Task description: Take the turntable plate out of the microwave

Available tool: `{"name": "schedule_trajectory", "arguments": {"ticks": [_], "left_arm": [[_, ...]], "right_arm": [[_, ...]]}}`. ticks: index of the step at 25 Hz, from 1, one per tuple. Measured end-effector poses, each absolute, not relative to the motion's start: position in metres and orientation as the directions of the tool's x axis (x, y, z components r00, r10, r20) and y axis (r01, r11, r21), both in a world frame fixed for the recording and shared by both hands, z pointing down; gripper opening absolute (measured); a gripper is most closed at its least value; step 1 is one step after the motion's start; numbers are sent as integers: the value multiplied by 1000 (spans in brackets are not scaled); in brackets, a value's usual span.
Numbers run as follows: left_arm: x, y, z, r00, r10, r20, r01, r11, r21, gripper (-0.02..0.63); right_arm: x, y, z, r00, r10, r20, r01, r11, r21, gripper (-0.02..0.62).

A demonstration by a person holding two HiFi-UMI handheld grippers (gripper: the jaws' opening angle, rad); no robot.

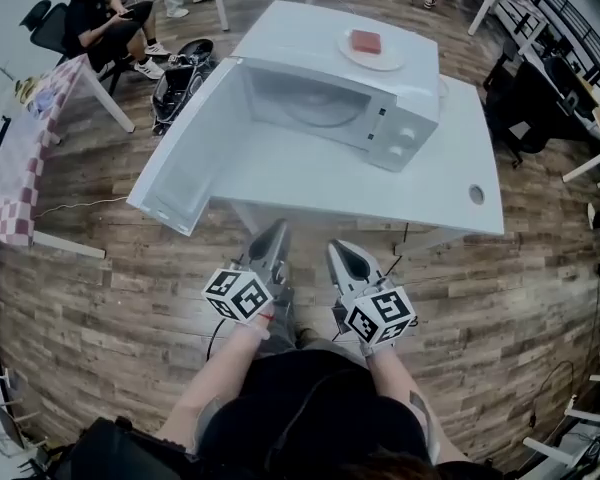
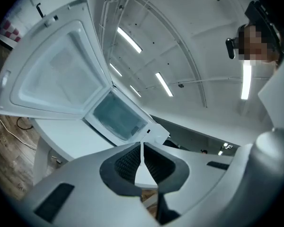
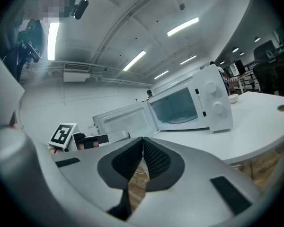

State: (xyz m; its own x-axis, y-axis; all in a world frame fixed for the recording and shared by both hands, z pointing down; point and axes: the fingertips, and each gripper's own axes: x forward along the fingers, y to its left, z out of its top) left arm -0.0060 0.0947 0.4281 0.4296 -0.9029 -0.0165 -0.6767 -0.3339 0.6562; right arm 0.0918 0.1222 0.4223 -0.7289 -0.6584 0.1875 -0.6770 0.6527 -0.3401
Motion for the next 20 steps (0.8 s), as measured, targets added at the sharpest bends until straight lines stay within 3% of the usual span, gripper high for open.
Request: {"name": "schedule_trajectory", "arguments": {"ticks": [20], "left_arm": [[-50, -90, 462, 549, -834, 62, -571, -320, 756, 31]], "right_arm": [[36, -29, 458, -619, -724, 303, -774, 498, -392, 20]]}}
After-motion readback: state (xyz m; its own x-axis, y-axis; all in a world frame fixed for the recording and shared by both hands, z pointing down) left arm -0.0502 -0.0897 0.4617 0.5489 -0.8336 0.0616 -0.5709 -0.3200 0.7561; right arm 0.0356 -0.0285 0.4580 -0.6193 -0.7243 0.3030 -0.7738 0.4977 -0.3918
